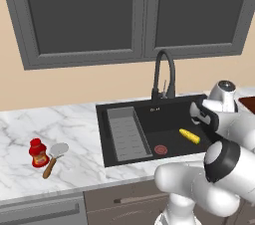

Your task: Pick up all produce items and place them in the sink. Turn on the sink faucet to wash them. Then turn the sink off and put them in the tray.

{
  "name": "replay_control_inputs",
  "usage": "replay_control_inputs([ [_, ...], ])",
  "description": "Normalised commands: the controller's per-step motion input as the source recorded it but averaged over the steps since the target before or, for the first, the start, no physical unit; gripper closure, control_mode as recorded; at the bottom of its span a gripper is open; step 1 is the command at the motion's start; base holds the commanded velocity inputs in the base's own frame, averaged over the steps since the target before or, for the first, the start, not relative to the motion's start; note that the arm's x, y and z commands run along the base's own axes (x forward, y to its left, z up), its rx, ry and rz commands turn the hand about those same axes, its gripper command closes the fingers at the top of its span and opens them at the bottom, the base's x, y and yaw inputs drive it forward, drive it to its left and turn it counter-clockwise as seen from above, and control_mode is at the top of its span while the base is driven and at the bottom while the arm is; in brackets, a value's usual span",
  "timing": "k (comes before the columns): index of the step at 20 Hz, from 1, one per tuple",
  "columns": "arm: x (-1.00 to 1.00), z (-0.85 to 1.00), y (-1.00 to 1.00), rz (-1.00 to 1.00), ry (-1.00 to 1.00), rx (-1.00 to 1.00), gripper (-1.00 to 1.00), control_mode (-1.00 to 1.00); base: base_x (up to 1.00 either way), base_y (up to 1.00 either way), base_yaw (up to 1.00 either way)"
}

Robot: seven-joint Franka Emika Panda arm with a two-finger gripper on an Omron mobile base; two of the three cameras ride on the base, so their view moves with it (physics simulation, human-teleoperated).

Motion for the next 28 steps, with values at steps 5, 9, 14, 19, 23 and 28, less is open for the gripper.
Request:
replay_control_inputs([
  [5, 0.22, -0.29, 0.07, 0.04, 0.03, 0.0, -1.0, -1.0, 0.0, 0.0, 0.0],
  [9, 0.19, -0.32, 0.0, 0.05, 0.04, 0.0, -1.0, -1.0, 0.0, 0.0, 0.0],
  [14, 0.19, -0.27, 0.0, 0.04, 0.04, 0.0, -1.0, -1.0, 0.0, 0.0, 0.0],
  [19, 0.18, -0.21, 0.0, 0.03, 0.03, 0.0, -1.0, -1.0, 0.0, 0.0, 0.0],
  [23, 0.14, -0.08, -0.05, 0.02, 0.0, 0.02, -1.0, -1.0, 0.0, 0.0, 0.0],
  [28, 0.13, -0.04, -0.19, 0.01, 0.0, 0.04, -1.0, -1.0, 0.0, 0.0, 0.0],
])
